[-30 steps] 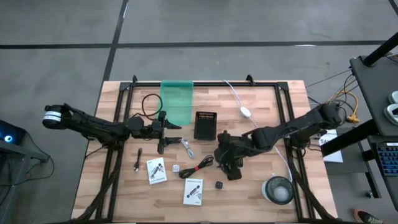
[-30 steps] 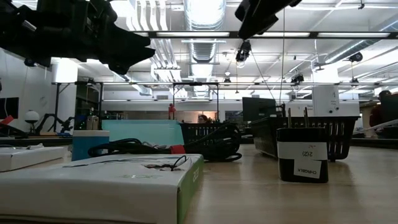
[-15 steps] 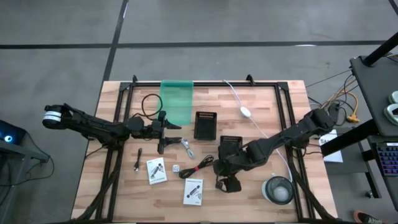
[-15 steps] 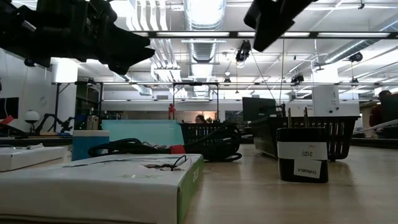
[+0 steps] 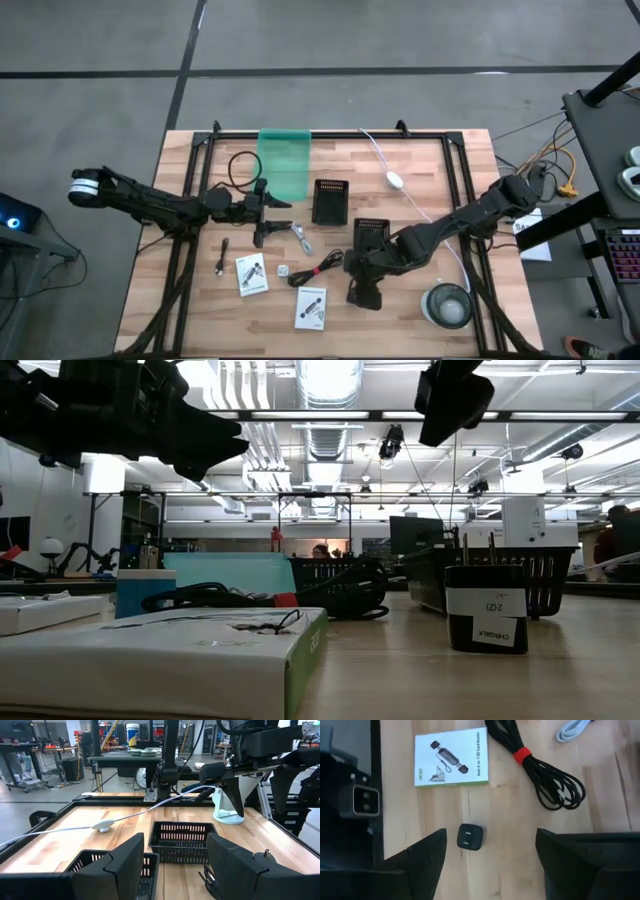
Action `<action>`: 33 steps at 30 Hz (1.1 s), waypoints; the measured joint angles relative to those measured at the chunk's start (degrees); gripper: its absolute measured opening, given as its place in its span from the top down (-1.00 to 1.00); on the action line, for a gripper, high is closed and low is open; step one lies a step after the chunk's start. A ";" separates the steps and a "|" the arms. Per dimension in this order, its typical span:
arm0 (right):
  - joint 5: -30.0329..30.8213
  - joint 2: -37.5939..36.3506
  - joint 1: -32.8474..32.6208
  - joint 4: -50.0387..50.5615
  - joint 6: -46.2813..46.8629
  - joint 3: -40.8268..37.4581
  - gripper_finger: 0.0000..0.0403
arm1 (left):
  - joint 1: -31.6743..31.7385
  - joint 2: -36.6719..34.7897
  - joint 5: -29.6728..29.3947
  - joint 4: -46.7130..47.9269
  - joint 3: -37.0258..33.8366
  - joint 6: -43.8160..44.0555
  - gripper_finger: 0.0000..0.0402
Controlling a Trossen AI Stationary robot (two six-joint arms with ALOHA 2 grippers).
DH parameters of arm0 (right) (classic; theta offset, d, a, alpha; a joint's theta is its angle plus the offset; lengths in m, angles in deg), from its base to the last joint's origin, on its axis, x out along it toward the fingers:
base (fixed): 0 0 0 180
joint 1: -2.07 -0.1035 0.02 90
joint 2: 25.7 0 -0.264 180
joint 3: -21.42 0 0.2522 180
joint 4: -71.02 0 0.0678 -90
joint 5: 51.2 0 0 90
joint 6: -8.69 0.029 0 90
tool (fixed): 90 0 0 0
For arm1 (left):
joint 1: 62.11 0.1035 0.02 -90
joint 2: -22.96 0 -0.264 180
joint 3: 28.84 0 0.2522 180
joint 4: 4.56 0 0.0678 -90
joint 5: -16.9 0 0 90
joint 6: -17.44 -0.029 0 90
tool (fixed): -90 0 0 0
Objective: Pick and place items into bin
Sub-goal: Put the black charger adapter into the bottom black basket
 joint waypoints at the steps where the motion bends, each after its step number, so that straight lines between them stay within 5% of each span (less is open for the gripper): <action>1: 0.06 0.01 -0.07 -0.07 1.58 0.00 -0.41 | 0.00 0.00 -0.01 0.00 0.00 0.00 0.00; 17: 13.83 0.70 -2.91 -8.59 8.55 -0.04 -0.36 | 0.00 0.00 0.00 1.13 -0.02 -0.16 0.00; 33: 8.14 10.39 -4.50 -12.59 9.68 1.18 -0.36 | 0.00 0.00 -0.03 0.12 -0.04 -1.92 0.00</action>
